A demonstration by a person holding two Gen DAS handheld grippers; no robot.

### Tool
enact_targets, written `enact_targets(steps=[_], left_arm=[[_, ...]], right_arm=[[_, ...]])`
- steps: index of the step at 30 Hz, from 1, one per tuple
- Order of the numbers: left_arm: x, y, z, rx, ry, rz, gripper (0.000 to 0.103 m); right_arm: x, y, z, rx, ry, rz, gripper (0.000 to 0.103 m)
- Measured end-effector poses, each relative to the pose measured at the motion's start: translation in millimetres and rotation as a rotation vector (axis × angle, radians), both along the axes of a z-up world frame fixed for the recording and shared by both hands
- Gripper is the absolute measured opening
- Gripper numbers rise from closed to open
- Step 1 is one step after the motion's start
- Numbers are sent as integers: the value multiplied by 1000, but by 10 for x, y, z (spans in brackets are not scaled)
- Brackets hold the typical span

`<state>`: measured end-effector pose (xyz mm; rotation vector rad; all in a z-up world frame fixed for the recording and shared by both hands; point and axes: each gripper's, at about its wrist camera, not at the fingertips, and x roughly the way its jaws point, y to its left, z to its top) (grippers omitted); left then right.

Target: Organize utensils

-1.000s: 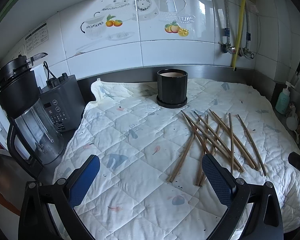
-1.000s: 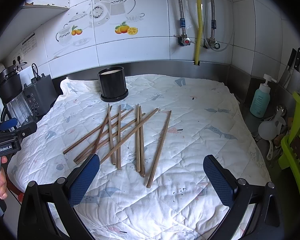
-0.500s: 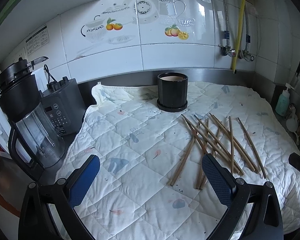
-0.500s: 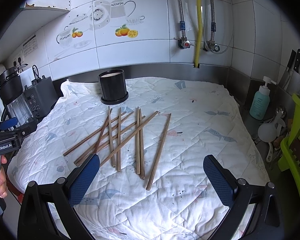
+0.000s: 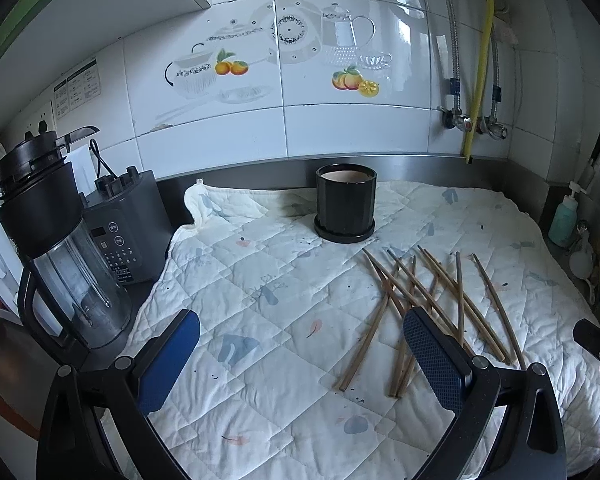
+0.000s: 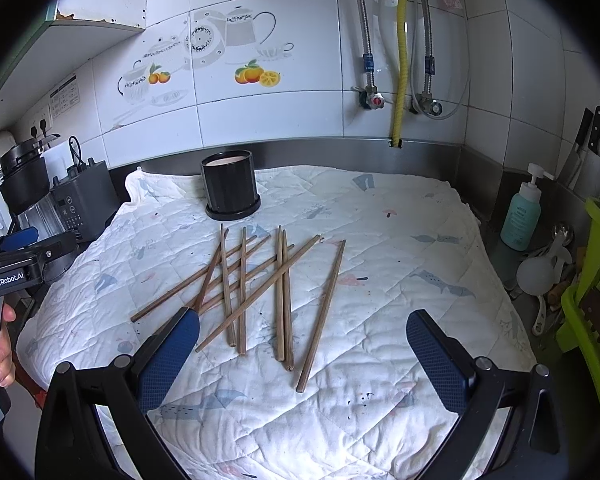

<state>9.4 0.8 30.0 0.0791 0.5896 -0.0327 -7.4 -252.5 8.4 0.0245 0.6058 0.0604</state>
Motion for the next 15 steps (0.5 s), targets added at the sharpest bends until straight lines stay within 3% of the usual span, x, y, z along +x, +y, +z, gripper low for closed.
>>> enact_targets(steps=[15], left_arm=[[-23, -49, -92, 1, -5, -12, 103]], right_arm=[[14, 9, -62, 23, -2, 14, 103]])
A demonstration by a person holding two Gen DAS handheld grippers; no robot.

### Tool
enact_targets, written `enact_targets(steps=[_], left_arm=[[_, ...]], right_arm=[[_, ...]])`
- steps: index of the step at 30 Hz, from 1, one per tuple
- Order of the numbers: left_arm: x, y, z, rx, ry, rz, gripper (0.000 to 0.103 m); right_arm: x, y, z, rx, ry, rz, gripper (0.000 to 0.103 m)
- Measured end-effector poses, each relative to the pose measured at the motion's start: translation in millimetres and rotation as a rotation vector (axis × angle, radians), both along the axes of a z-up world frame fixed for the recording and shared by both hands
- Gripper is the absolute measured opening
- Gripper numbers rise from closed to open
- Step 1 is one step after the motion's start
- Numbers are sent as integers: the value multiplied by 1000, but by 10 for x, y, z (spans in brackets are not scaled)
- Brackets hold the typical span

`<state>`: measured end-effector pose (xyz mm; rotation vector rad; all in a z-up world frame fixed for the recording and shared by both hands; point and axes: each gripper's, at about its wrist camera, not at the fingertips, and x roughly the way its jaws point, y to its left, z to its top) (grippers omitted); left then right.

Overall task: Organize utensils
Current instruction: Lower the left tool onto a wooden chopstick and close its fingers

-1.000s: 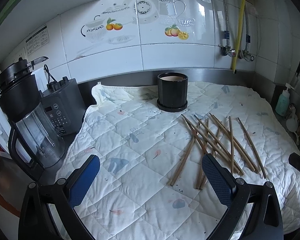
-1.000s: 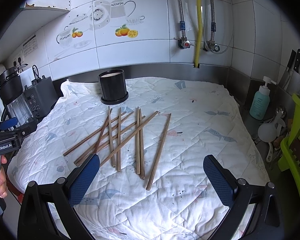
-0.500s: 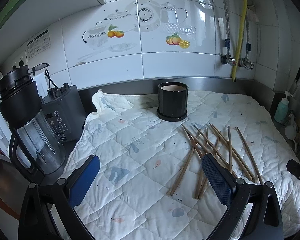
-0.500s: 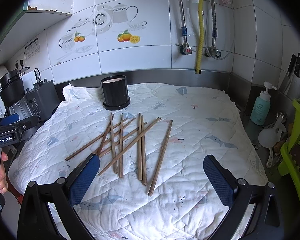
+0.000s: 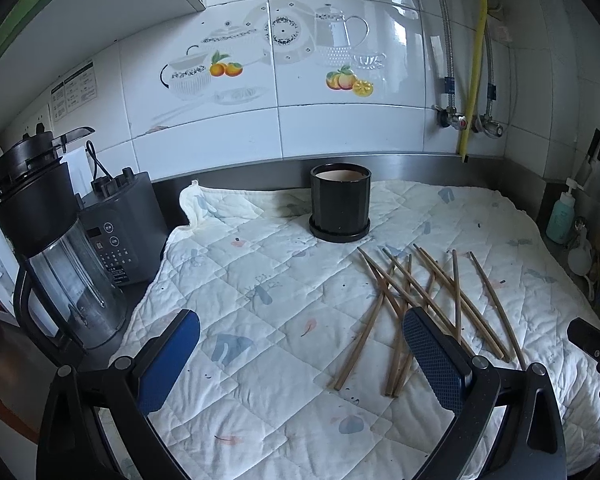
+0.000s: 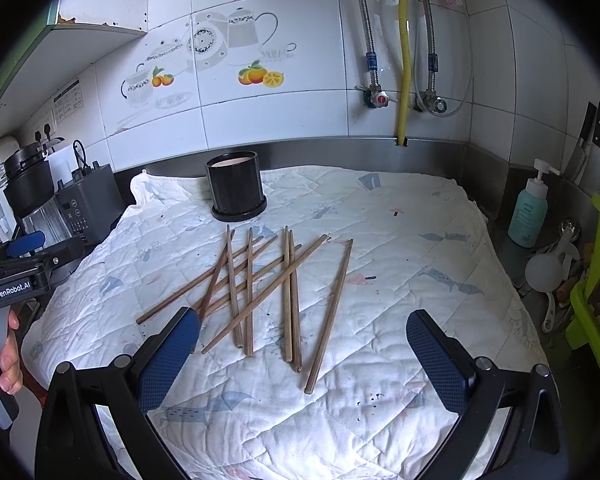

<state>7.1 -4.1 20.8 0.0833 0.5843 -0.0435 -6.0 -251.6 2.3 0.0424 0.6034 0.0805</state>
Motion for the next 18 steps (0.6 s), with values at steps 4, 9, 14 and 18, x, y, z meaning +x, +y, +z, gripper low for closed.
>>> enact_targets(steps=[4, 9, 14, 18], left_arm=[[23, 20, -60, -17, 15, -4, 103], [42, 9, -169, -27, 30, -23, 103], [97, -76, -341, -41, 71, -73, 96], [162, -202, -516, -51, 116, -125, 87]], right_arm=[[-3, -3, -45, 1, 4, 4, 103], [5, -24, -135, 2, 24, 4, 102], [59, -73, -277, 15, 62, -1, 89], [104, -93, -411, 23, 97, 5, 78]])
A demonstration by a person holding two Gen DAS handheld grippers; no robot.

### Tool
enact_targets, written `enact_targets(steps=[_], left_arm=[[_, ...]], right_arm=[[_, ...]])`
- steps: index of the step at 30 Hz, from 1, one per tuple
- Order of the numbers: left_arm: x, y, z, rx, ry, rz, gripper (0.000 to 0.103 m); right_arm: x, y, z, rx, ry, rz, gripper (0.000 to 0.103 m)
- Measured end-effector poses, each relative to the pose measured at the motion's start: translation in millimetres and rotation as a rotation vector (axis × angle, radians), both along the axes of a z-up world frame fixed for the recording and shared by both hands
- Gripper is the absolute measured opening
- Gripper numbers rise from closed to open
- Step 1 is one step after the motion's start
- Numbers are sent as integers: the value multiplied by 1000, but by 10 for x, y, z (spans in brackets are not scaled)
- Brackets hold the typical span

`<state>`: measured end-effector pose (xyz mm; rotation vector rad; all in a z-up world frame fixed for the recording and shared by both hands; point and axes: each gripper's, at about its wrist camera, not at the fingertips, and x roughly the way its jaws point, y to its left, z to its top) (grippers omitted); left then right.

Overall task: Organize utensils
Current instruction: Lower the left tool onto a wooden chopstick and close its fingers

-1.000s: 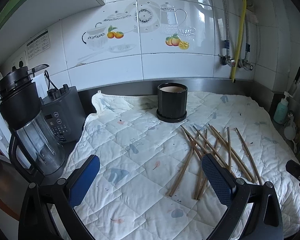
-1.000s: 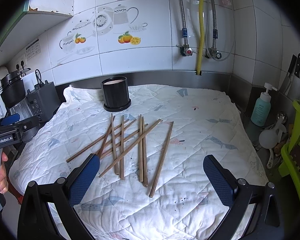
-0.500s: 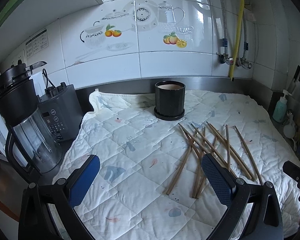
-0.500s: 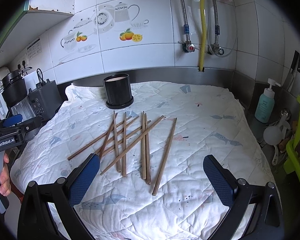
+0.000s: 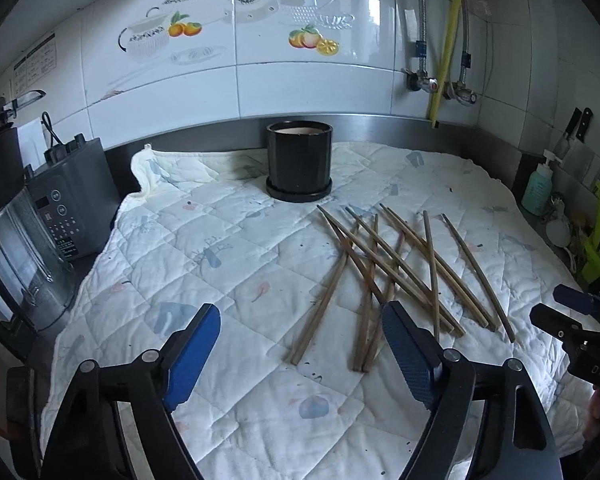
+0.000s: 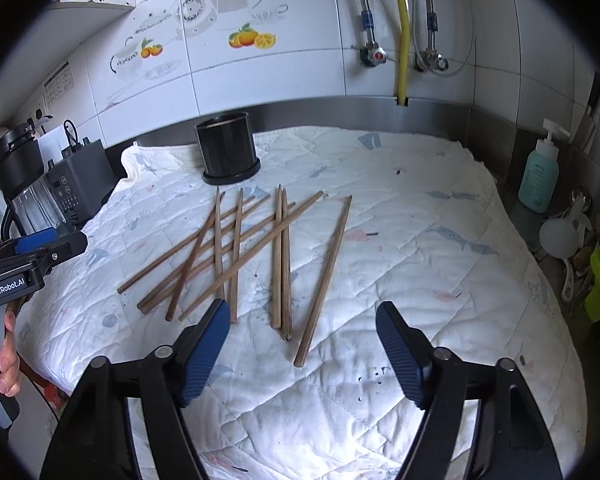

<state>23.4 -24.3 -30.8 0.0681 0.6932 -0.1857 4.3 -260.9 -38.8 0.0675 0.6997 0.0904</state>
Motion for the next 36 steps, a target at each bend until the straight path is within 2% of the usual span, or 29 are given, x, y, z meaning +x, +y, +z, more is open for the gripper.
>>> enact_targets(steps=[5, 11, 14, 20, 28, 33, 36], left_arm=[[64, -244, -176, -15, 31, -96, 75], [217, -571, -318, -53, 67, -218, 66], [306, -711, -390, -71, 87, -269, 62], [508, -976, -559, -76, 152, -345, 44], [657, -1198, -713, -74, 188, -397, 35], [692, -1257, -773, -61, 196, -400, 26], [716, -1266, -800, -62, 196, -398, 24]], right_arm=[[70, -13, -131, 17, 41, 7, 63], [141, -35, -226, 34, 66, 12, 49], [160, -63, -254, 43, 72, 10, 45], [188, -164, -284, 63, 78, -9, 41], [207, -194, -307, 77, 83, -10, 41], [220, -192, -316, 83, 83, -4, 41], [238, -186, -324, 86, 85, 0, 41]])
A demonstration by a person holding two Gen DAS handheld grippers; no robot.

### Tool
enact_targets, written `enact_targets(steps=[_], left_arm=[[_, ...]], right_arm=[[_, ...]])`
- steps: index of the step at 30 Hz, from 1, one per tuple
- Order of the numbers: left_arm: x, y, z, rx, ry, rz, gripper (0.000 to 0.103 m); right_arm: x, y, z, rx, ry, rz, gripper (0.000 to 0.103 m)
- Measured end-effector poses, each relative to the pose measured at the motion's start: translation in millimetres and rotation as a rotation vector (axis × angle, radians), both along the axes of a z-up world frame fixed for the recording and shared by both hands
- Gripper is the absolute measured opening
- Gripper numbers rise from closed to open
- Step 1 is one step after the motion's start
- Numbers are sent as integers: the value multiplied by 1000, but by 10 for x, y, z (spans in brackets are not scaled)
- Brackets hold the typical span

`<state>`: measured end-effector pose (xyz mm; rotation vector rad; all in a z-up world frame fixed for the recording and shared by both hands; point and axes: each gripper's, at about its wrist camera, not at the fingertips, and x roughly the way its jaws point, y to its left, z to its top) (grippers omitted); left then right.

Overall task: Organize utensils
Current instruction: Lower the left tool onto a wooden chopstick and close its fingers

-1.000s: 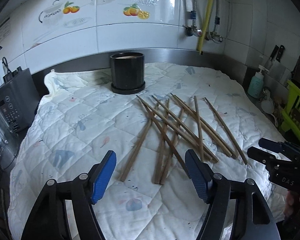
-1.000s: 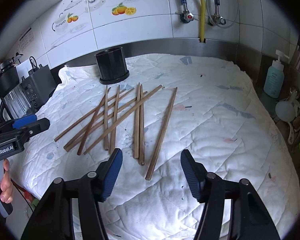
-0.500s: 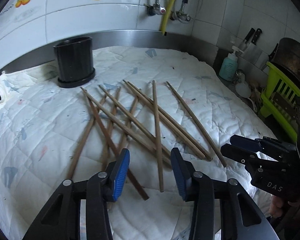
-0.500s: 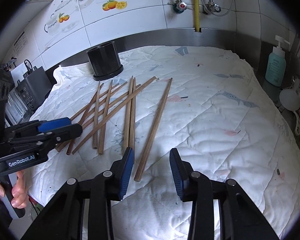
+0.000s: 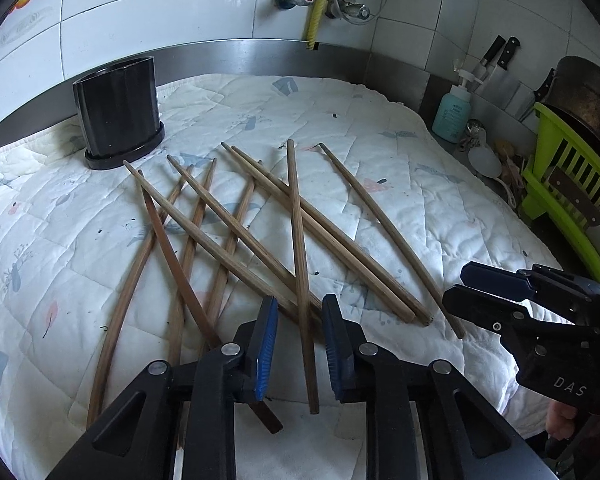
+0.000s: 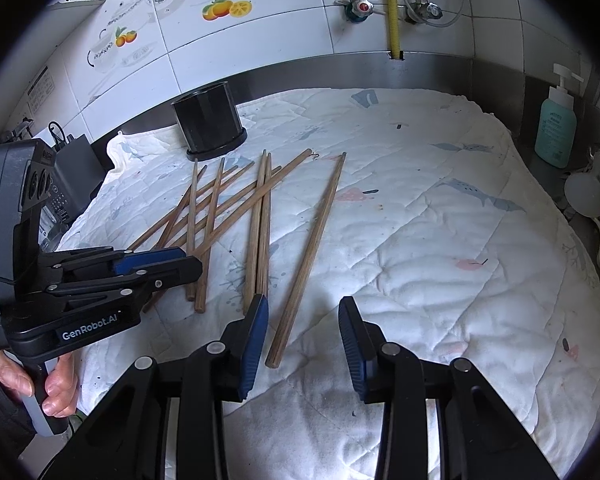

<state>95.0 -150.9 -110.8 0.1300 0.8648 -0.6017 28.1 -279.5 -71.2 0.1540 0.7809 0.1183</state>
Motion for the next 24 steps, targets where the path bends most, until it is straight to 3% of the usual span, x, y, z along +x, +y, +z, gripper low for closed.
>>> enact_targets(steps=[4, 8, 15, 24], left_arm=[[-4, -7, -14, 15, -15, -1, 21], [-22, -12, -3, 24, -36, -8, 8], [-60, 40, 63, 13, -57, -13, 7], [-76, 106, 126, 2, -70, -5, 6]], right_arm=[[20, 19, 0, 0, -2, 5, 41], [32, 42, -6, 0, -2, 9, 41], [52, 78, -13, -4, -1, 14, 41], [141, 95, -60, 1, 14, -5, 25]])
